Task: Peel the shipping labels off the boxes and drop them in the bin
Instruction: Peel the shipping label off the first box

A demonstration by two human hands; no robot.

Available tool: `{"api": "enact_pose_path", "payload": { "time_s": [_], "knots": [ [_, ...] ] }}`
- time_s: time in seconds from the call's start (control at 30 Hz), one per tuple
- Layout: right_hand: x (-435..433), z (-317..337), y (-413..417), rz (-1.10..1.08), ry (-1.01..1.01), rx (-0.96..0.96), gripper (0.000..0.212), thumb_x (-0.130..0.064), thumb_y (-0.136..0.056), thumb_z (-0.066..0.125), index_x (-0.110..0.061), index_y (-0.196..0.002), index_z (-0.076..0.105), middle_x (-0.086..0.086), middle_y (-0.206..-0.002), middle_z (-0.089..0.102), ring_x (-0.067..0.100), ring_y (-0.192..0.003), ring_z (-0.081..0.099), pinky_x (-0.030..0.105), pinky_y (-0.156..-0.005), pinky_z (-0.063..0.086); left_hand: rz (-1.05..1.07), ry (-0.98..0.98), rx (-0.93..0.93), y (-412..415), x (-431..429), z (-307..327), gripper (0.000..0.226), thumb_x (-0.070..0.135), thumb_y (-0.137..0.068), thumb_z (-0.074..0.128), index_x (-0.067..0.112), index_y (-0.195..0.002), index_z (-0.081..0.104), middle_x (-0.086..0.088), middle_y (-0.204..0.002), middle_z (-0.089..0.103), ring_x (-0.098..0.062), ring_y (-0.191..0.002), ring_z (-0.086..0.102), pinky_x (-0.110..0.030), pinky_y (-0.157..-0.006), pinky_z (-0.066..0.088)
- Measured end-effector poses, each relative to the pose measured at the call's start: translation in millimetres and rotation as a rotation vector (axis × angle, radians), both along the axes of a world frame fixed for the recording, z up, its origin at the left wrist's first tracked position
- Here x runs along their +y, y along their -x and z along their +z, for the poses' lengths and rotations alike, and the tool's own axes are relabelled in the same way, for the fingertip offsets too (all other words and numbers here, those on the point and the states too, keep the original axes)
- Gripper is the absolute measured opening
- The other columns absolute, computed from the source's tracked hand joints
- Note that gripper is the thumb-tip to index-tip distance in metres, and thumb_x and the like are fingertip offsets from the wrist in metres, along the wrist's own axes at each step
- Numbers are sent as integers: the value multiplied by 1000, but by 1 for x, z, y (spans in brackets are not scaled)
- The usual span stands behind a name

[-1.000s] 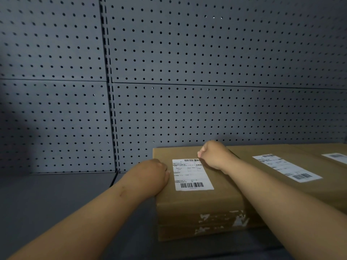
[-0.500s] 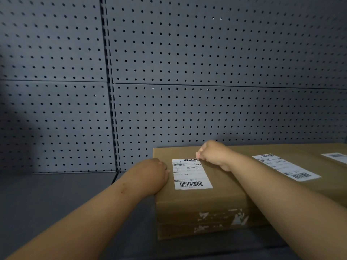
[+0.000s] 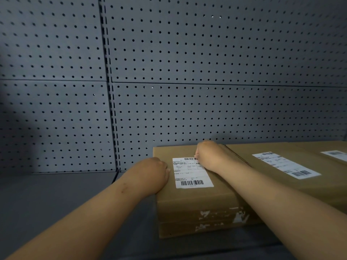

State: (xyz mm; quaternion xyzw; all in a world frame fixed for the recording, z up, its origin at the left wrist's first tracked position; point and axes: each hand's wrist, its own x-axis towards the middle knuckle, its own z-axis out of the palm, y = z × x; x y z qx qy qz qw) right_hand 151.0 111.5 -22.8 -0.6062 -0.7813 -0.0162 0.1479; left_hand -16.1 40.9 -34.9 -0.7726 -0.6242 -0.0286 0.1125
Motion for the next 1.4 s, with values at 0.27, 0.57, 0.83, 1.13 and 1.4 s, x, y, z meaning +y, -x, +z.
{"api": "enact_pose_path", "payload": {
  "time_s": [0.27, 0.57, 0.83, 1.13, 1.4],
  "knots": [
    [-5, 2, -18, 75, 217, 643, 21, -18, -99, 45, -6, -102, 62, 2, -89, 61, 18, -84, 58, 31, -85, 47, 13, 32, -5, -1, 2, 2, 41, 30, -102, 23, 8, -116, 56, -12, -118, 57, -24, -106, 56, -33, -92, 45],
    [-8, 1, -17, 101, 140, 537, 35, -44, -91, 55, -17, -113, 62, -1, -118, 65, 16, -108, 58, 29, -93, 42, 21, 26, 3, -1, 1, 0, 41, 29, -103, 22, 7, -116, 55, -12, -117, 58, -23, -105, 57, -32, -90, 44],
    [-11, 3, -10, 215, 77, 439, 7, -21, -90, 63, -18, -88, 69, -4, -95, 67, 10, -86, 56, 17, -64, 38, 27, 34, -3, -3, 0, 1, 42, 28, -103, 22, 6, -117, 55, -13, -121, 57, -24, -108, 55, -32, -92, 43],
    [-8, 2, -16, 250, 268, 737, 16, 1, -88, 61, -14, -83, 62, 0, -83, 67, 9, -73, 60, 20, -73, 46, 10, 21, -40, 1, 1, -1, 41, 30, -103, 23, 8, -115, 56, -11, -118, 59, -23, -105, 57, -31, -89, 43],
    [-13, 20, -8, 278, 347, 442, 16, -42, -89, 60, -31, -101, 61, -5, -111, 63, 15, -106, 58, 32, -97, 43, 6, 25, -145, 3, -4, -1, 39, 29, -103, 25, 7, -104, 57, -10, -113, 60, -21, -96, 55, -30, -85, 42]
  ]
}}
